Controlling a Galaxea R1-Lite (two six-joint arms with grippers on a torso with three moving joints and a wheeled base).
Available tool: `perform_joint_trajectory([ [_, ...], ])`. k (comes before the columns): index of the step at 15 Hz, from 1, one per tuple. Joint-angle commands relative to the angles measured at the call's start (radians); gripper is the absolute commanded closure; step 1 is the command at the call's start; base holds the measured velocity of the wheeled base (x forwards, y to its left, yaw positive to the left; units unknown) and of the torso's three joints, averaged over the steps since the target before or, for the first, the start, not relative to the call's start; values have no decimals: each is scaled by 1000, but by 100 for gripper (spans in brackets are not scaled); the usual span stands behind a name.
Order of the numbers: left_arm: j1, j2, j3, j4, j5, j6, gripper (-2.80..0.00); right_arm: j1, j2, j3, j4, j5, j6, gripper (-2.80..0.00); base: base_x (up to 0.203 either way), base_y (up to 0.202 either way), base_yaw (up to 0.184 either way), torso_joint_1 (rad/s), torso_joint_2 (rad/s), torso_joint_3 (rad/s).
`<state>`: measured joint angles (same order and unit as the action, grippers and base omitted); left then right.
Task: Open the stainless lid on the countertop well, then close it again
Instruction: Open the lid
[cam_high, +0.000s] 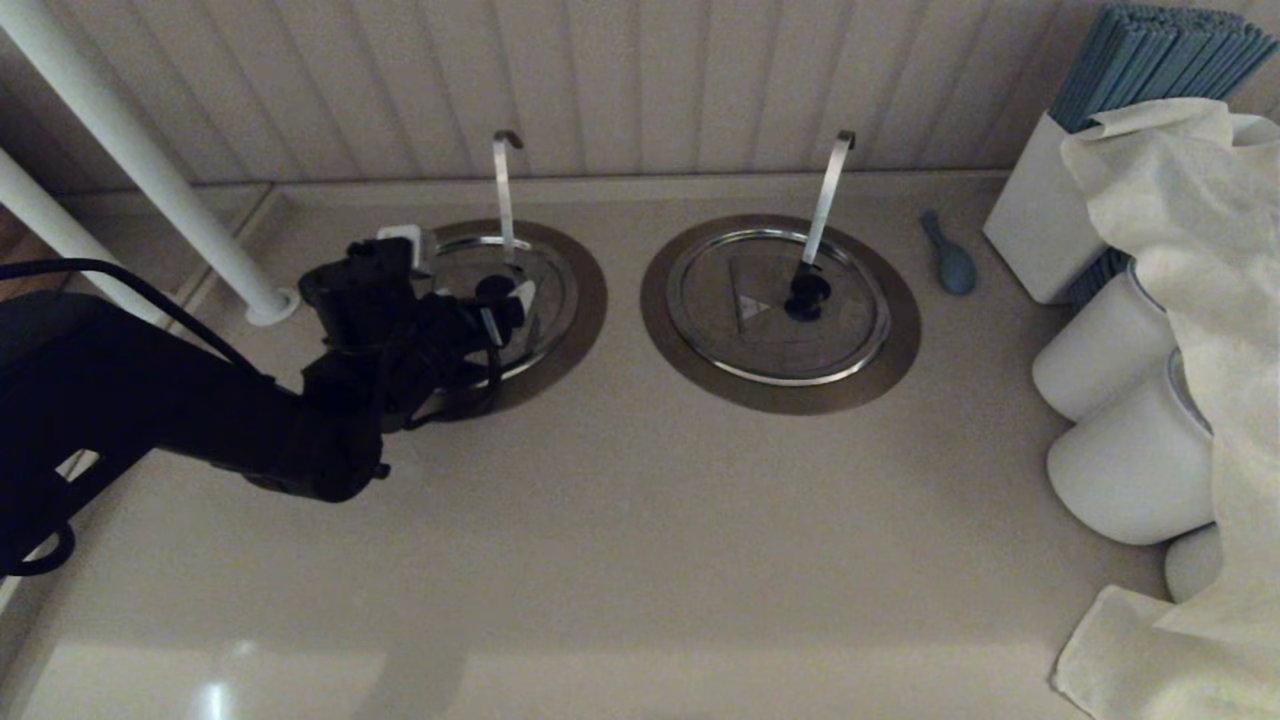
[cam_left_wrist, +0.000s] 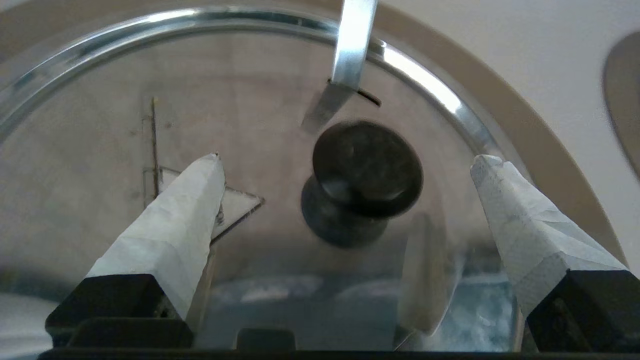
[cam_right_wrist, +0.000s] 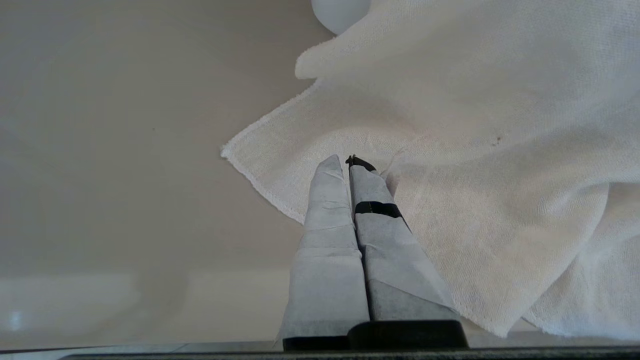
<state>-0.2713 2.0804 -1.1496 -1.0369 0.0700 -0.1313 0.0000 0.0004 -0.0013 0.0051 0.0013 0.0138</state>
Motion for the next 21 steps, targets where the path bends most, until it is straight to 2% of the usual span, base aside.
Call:
perform_joint_trajectory([
  [1, -2, 36, 2, -31, 2, 12, -280, 0, 0, 0, 0, 0, 0, 0, 0, 0, 0, 0, 0, 0],
  [7, 17, 35, -2, -35, 4, 24, -280, 0, 1, 0, 0, 1, 0, 0, 0, 0, 0, 0, 0, 0],
  [15, 26, 41, 19, -99, 28, 134, -280, 0, 1, 0, -1, 0, 0, 0, 0, 0, 0, 0, 0, 0],
  [21, 47, 14, 16, -104, 28, 140, -280, 0, 0, 1, -1, 0, 0, 0, 0, 0, 0, 0, 0, 0],
])
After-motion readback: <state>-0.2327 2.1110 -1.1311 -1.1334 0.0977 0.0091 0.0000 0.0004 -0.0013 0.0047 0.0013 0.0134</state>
